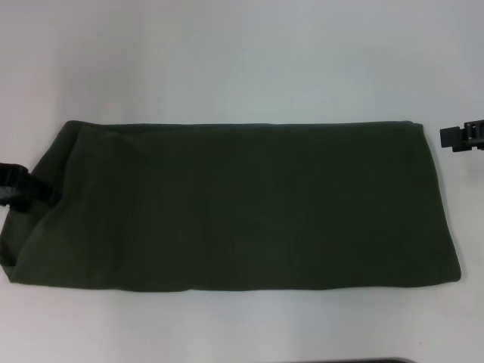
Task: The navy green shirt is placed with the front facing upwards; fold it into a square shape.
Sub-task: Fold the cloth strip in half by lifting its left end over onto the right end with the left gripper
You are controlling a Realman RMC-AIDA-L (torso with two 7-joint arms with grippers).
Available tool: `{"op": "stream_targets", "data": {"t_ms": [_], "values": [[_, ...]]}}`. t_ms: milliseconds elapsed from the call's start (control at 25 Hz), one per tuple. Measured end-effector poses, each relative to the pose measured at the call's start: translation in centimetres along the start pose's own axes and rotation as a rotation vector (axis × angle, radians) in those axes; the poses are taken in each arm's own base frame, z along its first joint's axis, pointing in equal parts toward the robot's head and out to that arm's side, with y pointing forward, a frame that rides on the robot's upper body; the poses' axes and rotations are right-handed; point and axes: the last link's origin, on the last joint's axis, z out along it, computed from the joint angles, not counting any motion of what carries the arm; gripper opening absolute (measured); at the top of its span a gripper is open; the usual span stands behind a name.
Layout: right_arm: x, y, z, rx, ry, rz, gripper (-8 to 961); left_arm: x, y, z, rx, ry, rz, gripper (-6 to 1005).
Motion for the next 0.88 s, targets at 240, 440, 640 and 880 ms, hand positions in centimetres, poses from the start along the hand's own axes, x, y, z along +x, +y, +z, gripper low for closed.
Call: {"op": "stream_targets", "data": {"t_ms": [240,440,640,880], "values": [[-0.1,0.0,0.0,0.000,0.000,-0.002,639,0.4,-0.4,-0.5,0.022,0.021,-0.050,775],[0.0,0.0,0.0,0.001,0.000,0.000,639,0.3,-1.3,-1.8,-0.001,0.061,-0.108,778],[0.0,0.0,0.0,-0.002,0.001,0.001,639,0.2,-0.8,-3.2,-0.138,0.153,-0.098,784],[0.0,0.0,0.0,-0.002,0.003,0.000,639,0.0,0.1,-3.6,-0.232,0.171,-0.061,791]]}}
